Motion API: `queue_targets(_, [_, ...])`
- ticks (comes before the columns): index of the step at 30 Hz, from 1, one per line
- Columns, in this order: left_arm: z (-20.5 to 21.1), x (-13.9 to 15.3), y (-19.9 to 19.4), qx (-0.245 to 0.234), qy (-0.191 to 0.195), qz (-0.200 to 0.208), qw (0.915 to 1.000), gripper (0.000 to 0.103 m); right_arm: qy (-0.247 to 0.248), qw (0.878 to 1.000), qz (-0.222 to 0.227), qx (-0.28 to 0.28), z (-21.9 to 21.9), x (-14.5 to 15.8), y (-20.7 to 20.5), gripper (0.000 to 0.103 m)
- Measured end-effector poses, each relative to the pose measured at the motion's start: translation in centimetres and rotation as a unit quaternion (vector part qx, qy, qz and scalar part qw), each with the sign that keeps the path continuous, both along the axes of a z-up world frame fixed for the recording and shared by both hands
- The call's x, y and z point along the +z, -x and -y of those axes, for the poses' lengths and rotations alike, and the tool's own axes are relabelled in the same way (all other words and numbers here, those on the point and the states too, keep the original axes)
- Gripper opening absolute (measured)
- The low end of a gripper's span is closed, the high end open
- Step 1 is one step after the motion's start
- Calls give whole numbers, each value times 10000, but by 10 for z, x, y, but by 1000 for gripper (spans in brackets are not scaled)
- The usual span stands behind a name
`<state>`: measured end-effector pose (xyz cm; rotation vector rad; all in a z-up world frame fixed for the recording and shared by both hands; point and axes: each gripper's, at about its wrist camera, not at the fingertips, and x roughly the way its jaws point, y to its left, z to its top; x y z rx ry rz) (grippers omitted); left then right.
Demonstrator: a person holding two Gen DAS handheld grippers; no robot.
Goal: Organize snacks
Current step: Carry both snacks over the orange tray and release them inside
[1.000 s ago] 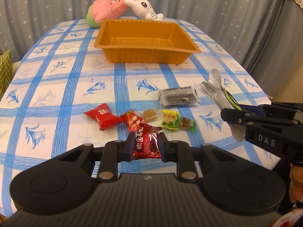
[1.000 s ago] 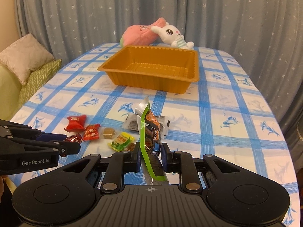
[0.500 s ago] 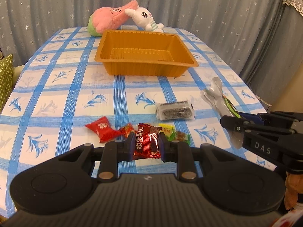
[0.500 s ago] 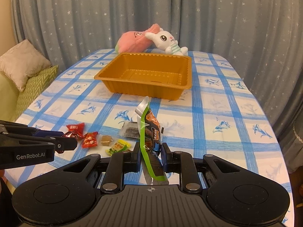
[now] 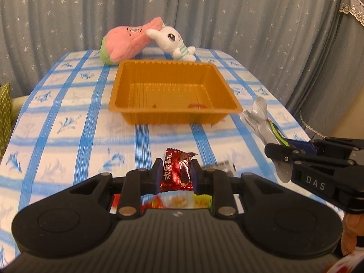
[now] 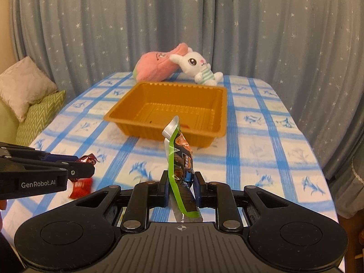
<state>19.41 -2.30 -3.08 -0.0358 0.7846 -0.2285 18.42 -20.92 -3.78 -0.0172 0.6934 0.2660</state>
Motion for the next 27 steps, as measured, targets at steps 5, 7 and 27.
queue_targets(5, [1, 6, -27, -34, -15, 99, 9999, 23, 26, 10000, 37, 2, 0, 2, -24, 21])
queue_targets(7, [1, 7, -39, -52, -26, 130, 9999, 23, 20, 10000, 44, -4, 0, 2, -34, 21])
queue_targets(27, [-5, 7, -146, -120, -169, 393, 9990, 23, -107, 9999, 23, -17, -5, 2, -145, 21])
